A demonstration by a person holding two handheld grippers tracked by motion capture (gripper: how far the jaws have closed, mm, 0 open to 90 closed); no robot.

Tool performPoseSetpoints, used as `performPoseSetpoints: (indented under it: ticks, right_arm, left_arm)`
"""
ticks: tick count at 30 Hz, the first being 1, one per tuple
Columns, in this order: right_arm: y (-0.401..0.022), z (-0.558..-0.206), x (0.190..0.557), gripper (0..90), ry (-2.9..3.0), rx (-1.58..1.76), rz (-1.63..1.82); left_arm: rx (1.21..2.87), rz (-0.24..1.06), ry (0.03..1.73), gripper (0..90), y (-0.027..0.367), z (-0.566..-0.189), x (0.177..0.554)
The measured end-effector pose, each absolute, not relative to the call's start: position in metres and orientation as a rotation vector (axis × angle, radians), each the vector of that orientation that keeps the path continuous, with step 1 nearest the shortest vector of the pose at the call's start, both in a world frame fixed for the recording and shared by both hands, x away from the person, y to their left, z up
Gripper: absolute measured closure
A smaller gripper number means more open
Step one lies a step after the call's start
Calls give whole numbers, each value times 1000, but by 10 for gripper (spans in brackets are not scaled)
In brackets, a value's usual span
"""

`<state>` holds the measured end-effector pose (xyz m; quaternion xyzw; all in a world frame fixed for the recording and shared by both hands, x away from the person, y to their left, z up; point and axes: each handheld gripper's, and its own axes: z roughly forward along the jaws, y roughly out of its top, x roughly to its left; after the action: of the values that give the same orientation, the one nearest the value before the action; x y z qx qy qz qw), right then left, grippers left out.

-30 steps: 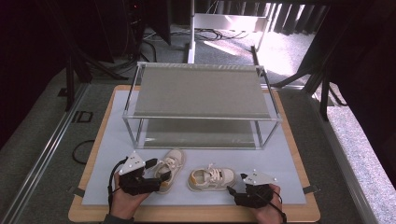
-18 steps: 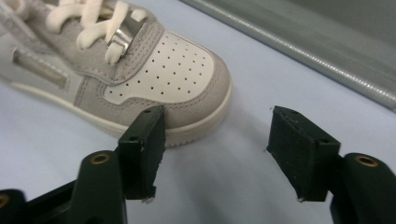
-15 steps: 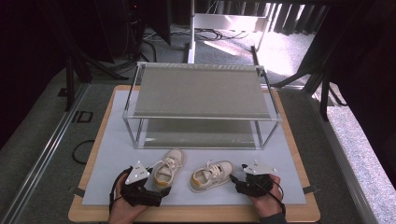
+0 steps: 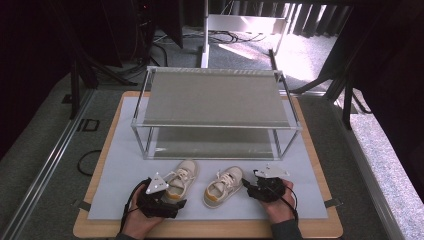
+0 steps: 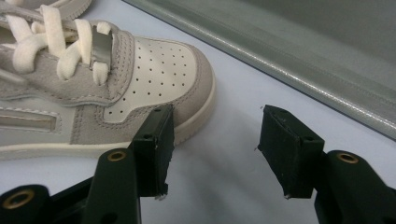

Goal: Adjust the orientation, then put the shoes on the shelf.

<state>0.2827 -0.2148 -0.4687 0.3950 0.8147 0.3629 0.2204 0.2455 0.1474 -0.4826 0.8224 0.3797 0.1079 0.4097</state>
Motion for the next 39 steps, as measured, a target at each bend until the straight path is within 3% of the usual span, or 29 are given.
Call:
performPoseSetpoints:
  ticks: [15, 27, 39]
  right_arm:
    - [-208, -470, 293, 436, 2254, 1119, 1022]
    - [-199, -470, 301, 412, 2254, 1109, 1014]
    - [-205, -464, 258, 370, 2340, 1050, 1135]
  left_arm:
    - [2100, 242, 866, 143, 120, -483, 244]
    - [2091, 203, 831, 143, 121, -483, 243]
    - [1912, 217, 889, 142, 156, -465, 250]
